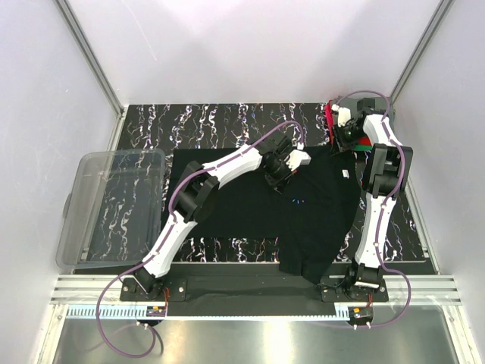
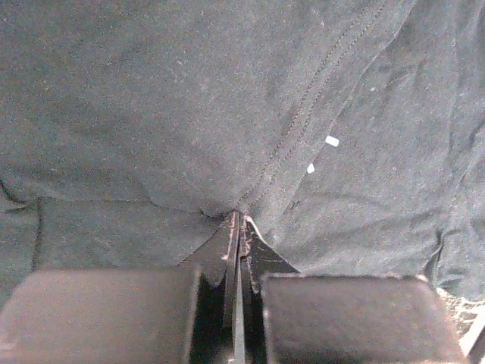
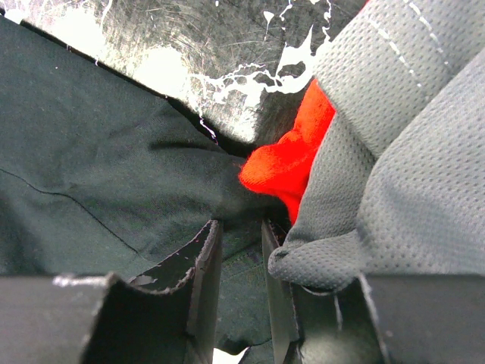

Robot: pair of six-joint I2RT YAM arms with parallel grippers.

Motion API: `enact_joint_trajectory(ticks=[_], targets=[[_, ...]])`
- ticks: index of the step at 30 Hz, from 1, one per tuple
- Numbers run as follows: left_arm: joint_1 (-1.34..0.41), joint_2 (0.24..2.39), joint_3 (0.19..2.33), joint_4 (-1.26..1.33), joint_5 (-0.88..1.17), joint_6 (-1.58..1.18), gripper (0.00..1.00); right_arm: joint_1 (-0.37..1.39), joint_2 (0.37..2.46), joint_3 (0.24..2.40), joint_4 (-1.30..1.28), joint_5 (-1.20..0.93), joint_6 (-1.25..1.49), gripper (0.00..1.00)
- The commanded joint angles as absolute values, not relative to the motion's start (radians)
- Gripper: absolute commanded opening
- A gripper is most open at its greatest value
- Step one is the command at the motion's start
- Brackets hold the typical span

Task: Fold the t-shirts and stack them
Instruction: Fold the tshirt

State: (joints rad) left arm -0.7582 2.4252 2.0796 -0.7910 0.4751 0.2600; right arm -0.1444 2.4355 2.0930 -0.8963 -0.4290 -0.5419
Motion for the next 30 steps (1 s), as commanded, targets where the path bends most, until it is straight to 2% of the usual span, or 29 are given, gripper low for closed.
enact_joint_trajectory(ticks=[1,12,18,20,24,27,30], targets=[[-0.746,2.402,2.099,-0.785,0.505,0.268,0.0,-0.152,2.447,2.071,-0.859,-0.374,-0.566,0.35],[-0.744,2.303,1.976,-0.801,0.546,0.29,0.0,-0.152,2.454,2.077,-0.851,-0.359,-0.554,0.35],[-0.736,2.2,1.919,-0.824,0.451,0.347,0.01,-0.152,2.377,2.06,-0.85,-0.359,-0.549,0.35],[-0.726,2.152,1.895,-0.844,0.379,0.374,0.1,-0.152,2.307,2.031,-0.841,-0.362,-0.561,0.38],[-0.687,1.969,1.82,-0.862,0.279,0.449,0.3,-0.15,2.004,1.87,-0.732,-0.383,-0.632,0.45],[-0.646,1.857,1.708,-0.865,0.206,0.504,0.38,-0.147,1.838,1.685,-0.678,-0.423,-0.771,0.48],[-0.591,1.78,1.58,-0.865,0.13,0.548,0.38,-0.133,1.764,1.543,-0.681,-0.343,-0.847,0.49]])
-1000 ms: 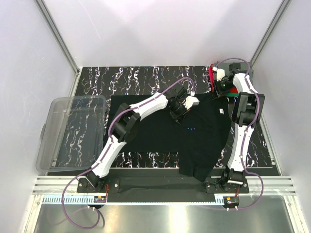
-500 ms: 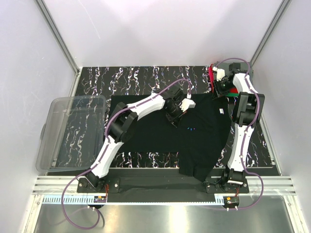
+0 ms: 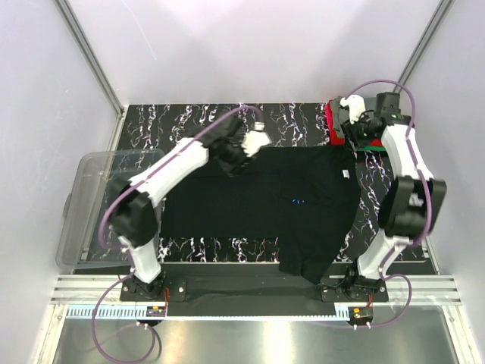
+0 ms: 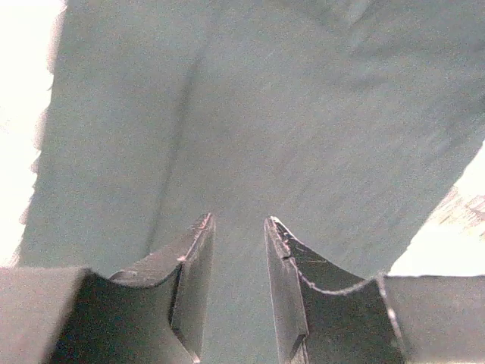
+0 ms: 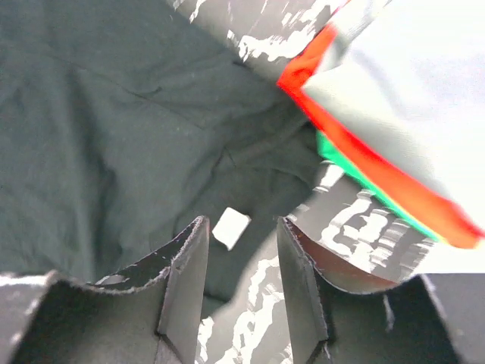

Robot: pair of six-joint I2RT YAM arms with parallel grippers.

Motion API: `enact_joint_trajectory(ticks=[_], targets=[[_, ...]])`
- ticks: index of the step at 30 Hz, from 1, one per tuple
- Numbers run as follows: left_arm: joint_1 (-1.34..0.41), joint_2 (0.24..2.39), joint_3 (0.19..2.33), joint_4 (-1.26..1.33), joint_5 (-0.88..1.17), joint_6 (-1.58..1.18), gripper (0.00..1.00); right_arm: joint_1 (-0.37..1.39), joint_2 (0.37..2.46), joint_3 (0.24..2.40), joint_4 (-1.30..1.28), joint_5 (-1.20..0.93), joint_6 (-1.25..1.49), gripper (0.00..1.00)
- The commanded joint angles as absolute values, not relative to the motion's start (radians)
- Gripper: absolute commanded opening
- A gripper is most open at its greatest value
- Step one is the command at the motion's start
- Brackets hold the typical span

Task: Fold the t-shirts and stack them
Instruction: Fold the tshirt

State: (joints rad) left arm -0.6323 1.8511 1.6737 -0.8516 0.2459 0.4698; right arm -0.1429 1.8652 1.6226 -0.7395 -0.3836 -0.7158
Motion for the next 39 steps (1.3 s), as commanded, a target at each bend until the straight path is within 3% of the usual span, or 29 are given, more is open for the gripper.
enact_joint_trajectory(ticks=[1,6,12,19,39], targets=[[-0.55,1.772,1.553,-0.858,0.105,0.549,0.38,-0.133,1.752,1.499,-0.686,-0.327,-0.851,0.49],[-0.405,1.795,1.468,-0.812,0.058,0.511,0.37,-0.132,1.695,1.388,-0.69,-0.268,-0.819,0.47],[-0.256,1.925,1.598,-0.758,0.034,0.466,0.37,-0.132,1.687,1.365,-0.69,-0.267,-0.738,0.47],[-0.232,2.097,1.793,-0.765,-0.026,0.456,0.36,-0.127,1.784,1.457,-0.673,-0.267,-0.68,0.47],[-0.179,2.283,1.865,-0.765,-0.123,0.476,0.34,-0.071,2.186,1.801,-0.632,-0.21,-0.689,0.46]])
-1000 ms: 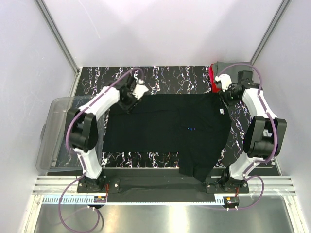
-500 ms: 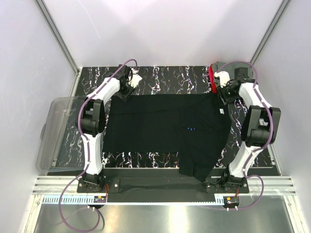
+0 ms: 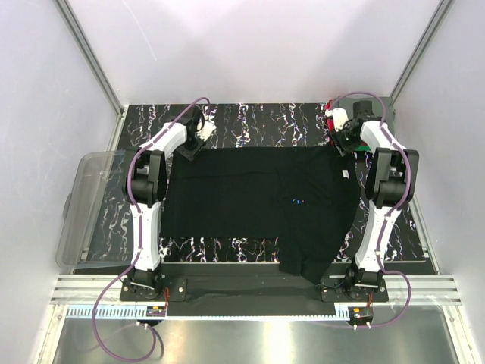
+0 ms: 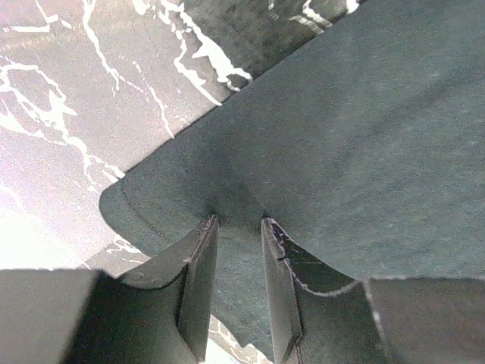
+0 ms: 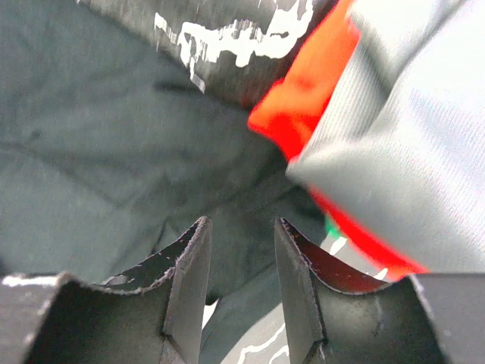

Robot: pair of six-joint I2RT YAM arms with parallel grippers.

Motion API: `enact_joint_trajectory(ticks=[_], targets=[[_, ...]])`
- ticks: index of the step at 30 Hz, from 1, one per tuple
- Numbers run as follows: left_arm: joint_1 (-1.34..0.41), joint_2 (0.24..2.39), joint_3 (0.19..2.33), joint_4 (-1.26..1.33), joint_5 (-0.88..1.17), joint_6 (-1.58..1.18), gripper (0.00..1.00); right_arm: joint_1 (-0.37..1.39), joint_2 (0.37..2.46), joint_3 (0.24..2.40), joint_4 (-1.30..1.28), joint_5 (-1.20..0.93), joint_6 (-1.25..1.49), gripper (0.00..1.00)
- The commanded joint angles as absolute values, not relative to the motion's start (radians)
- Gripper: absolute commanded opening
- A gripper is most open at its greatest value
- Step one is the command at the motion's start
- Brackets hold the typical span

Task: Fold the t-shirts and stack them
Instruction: Fold the tshirt

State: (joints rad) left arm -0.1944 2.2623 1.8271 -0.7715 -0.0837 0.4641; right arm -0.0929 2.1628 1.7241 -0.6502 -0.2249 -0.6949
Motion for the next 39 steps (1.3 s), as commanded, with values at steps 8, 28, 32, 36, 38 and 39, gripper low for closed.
enact_joint_trajectory(ticks=[8,28,32,36,38,39], targets=[[-0.16,2.301,1.868,-0.759,-0.141,0.482,0.33,-0.049,2.279,1.881,-0.63,-0.189,-0.69,0.46],[-0.107,2.327,1.874,-0.755,-0.173,0.508,0.31,0.035,2.506,2.16,-0.63,-0.092,-0.706,0.45],[-0.112,2.323,1.89,-0.758,-0.166,0.512,0.31,0.037,2.5,2.165,-0.637,-0.066,-0.712,0.45],[-0.138,2.243,1.887,-0.756,-0.147,0.505,0.34,0.028,2.407,2.111,-0.638,-0.087,-0.684,0.45],[-0.159,2.154,1.884,-0.758,-0.129,0.509,0.35,0.026,2.305,2.076,-0.64,-0.109,-0.673,0.45],[-0.185,2.117,1.882,-0.759,-0.118,0.509,0.35,0.026,2.258,2.025,-0.638,-0.118,-0.675,0.45]])
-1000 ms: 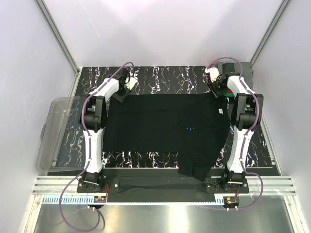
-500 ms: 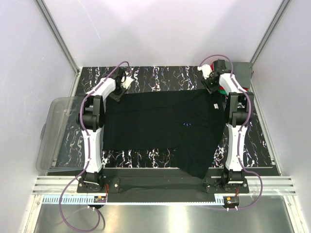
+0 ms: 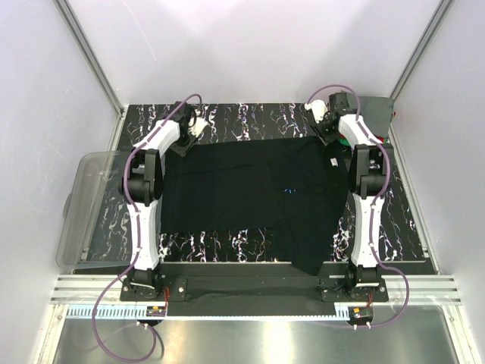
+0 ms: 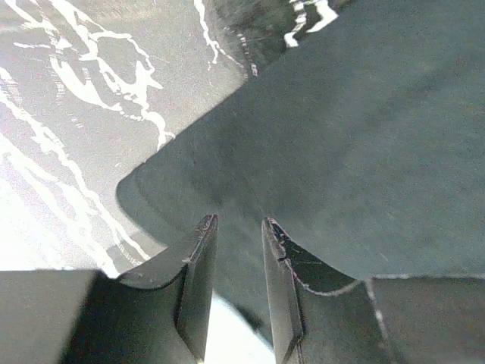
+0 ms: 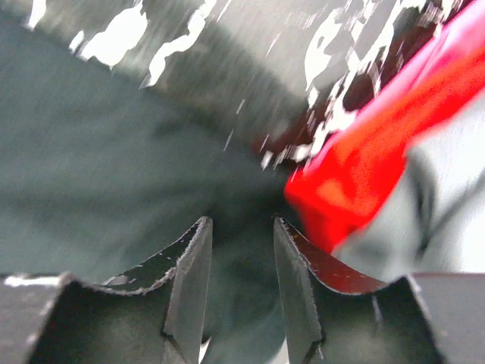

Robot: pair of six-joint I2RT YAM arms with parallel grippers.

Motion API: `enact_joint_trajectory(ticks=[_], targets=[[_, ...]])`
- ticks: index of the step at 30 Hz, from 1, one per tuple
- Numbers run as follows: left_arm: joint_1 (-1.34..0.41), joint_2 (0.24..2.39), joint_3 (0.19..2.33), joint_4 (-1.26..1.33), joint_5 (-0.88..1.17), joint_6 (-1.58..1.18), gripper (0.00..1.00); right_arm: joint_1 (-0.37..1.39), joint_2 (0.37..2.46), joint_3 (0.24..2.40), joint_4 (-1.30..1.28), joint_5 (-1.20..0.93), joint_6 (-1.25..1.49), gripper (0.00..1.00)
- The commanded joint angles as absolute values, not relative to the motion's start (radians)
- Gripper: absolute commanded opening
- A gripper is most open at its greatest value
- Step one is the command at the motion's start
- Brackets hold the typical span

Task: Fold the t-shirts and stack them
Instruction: Fold the tshirt

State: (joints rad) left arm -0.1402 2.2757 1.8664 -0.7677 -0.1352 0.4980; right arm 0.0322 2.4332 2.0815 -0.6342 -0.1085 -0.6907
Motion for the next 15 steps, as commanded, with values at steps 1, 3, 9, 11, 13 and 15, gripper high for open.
enact_joint_trajectory(ticks=[1,3,9,11,13,15], targets=[[-0.201,2.044,1.879,-0.762,-0.111,0.509,0.35,0.026,2.212,1.996,-0.637,-0.132,-0.683,0.46],[-0.244,1.967,1.856,-0.772,-0.1,0.511,0.38,0.026,2.056,1.883,-0.627,-0.175,-0.706,0.47],[-0.311,1.694,1.607,-0.839,-0.022,0.489,0.42,0.025,1.587,1.354,-0.653,-0.437,-0.92,0.48],[-0.322,1.611,1.496,-0.839,-0.028,0.496,0.42,0.038,1.412,1.135,-0.721,-0.495,-1.096,0.48],[-0.324,1.538,1.347,-0.847,-0.006,0.495,0.42,0.066,1.301,1.005,-0.753,-0.497,-1.268,0.48],[-0.324,1.493,1.224,-0.845,0.041,0.506,0.41,0.075,1.136,0.846,-0.779,-0.502,-1.403,0.48]])
